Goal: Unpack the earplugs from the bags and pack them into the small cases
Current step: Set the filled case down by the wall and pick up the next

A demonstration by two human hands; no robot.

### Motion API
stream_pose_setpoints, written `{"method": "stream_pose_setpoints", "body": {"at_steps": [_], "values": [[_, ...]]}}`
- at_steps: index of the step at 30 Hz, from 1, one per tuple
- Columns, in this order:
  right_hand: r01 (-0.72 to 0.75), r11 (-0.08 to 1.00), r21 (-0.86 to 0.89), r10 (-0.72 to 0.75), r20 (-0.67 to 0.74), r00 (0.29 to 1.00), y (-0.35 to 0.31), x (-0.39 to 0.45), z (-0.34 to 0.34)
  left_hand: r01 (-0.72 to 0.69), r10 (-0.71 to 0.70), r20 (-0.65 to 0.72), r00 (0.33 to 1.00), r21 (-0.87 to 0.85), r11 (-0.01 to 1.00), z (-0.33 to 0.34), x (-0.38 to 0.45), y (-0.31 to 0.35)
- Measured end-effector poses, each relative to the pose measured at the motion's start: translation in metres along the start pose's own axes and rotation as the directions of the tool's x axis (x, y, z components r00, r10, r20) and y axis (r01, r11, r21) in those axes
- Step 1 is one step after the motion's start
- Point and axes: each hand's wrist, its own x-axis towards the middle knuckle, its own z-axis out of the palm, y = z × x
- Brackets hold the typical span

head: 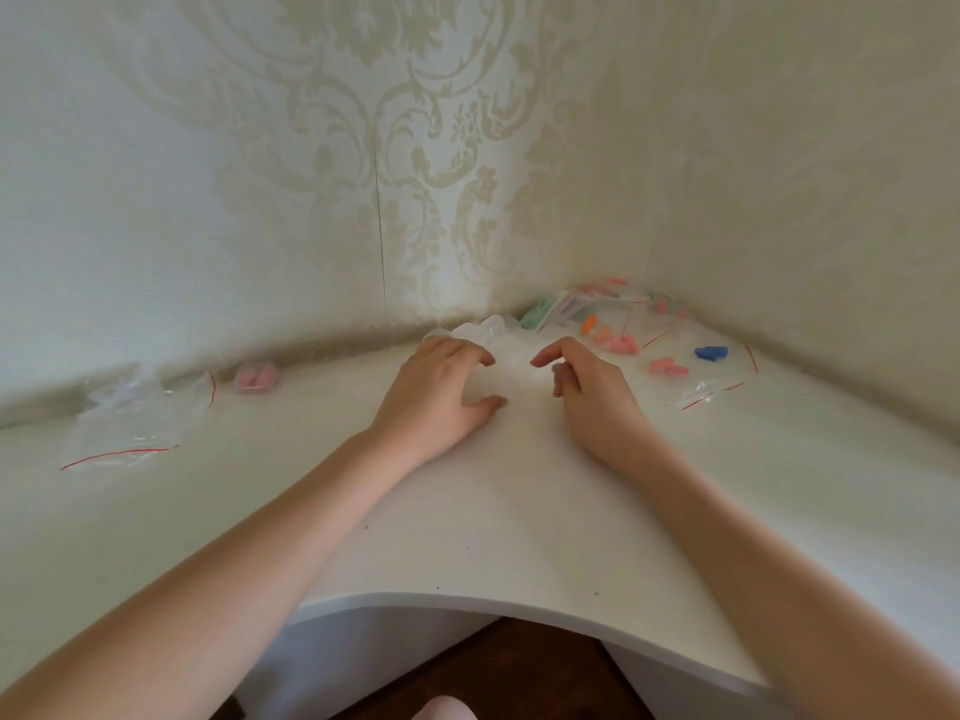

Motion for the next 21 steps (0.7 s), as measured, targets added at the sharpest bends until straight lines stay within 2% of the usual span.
{"method": "stream_pose_setpoints", "body": {"at_steps": [4,7,9,12,18,20,21], "values": [[-0.04,0.999,0.03,0.042,-0.055,0.998,-0.001,0.001,-0.005,0.004,-0.007,0.096,0.995,0.031,1.0,0.001,-0.002,0.002],[-0.024,0.999,-0.032,0.025,0.017,1.0,-0.004,-0.002,-0.003,-0.014,0.012,0.097,0.995,0.015,1.0,0.003,-0.001,0.005],[-0.031,0.991,-0.133,0.043,0.089,0.995,-0.007,-0.005,-0.001,-0.025,0.025,0.081,0.996,-0.005,1.0,0.005,-0.001,0.006],[-0.028,0.973,-0.229,0.056,0.117,0.992,-0.012,-0.007,0.002,-0.033,0.034,0.068,0.997,-0.02,0.999,0.007,-0.002,0.008],[-0.087,0.983,-0.16,0.1,0.081,0.992,-0.02,-0.009,0.003,-0.166,0.164,-0.032,0.986,-0.08,0.983,0.002,-0.005,0.019],[-0.107,0.992,-0.074,0.111,0.057,0.992,-0.022,-0.008,0.003,-0.152,0.149,-0.041,0.988,-0.109,0.982,0.001,-0.006,0.022],[-0.116,0.993,0.006,0.116,0.041,0.992,-0.022,-0.007,0.003,-0.098,0.093,-0.034,0.995,-0.173,0.98,0.001,-0.005,0.023]]}}
